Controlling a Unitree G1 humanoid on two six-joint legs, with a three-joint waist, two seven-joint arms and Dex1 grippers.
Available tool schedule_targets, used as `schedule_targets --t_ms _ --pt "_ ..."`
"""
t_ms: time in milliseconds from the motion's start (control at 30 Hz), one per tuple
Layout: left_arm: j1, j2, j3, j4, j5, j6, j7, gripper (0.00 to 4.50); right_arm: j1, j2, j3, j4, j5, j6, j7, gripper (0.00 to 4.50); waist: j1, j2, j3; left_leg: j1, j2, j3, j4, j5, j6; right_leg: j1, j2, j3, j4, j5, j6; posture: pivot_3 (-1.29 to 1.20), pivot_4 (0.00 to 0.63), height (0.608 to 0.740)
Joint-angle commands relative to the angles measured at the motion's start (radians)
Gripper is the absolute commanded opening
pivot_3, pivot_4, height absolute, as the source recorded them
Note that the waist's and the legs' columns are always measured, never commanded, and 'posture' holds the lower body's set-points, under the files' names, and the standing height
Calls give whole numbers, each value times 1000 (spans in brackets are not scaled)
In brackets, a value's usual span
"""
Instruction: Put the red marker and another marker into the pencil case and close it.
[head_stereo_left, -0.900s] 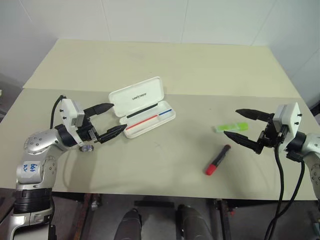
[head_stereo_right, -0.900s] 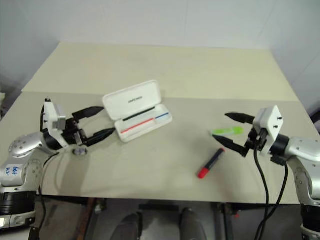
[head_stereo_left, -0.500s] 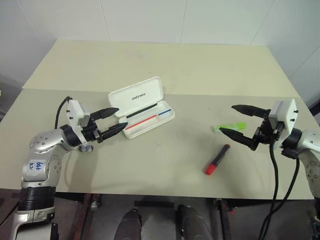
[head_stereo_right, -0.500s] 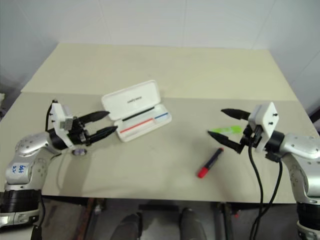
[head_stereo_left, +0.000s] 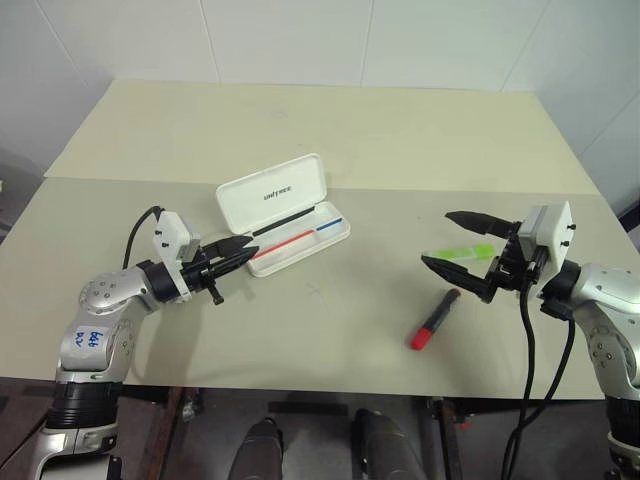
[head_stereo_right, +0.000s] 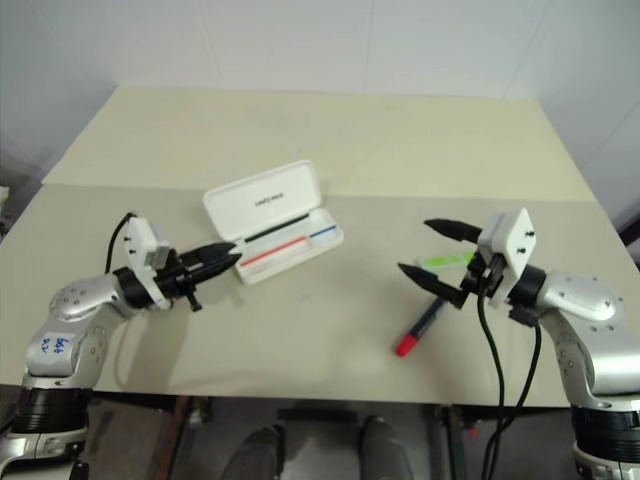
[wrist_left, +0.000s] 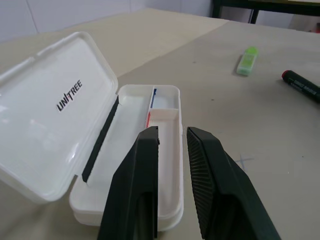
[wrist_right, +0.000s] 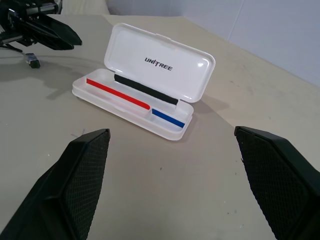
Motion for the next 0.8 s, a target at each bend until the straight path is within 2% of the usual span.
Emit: schedule_targets --t_ms 33,133,533,800 --pt "7 3 -40 -63 13 27 1 1505 9 20 3 -46 6 -18 -15 4216 0 0 0 0 0 0 0 0 0 0 0 0 0 0 0 0 150 740" --pt "12 7 -81 -69 54 23 2 2422 11 42 18 -53 -6 -30 -30 4216 0 0 0 0 0 0 0 0 0 0 0 0 0 0 0 0 150 740" --pt "-118 20 -150 29 169 86 58 2422 69 68 60 -145 11 -7 -55 4216 2 0 0 0 0 0 0 0 0 0 0 0 0 0 0 0 150 740" --pt "-155 17 -187 49 180 115 5 2422 70 86 69 -193 17 13 -102 4216 0 0 0 0 0 0 0 0 0 0 0 0 0 0 0 0 150 740"
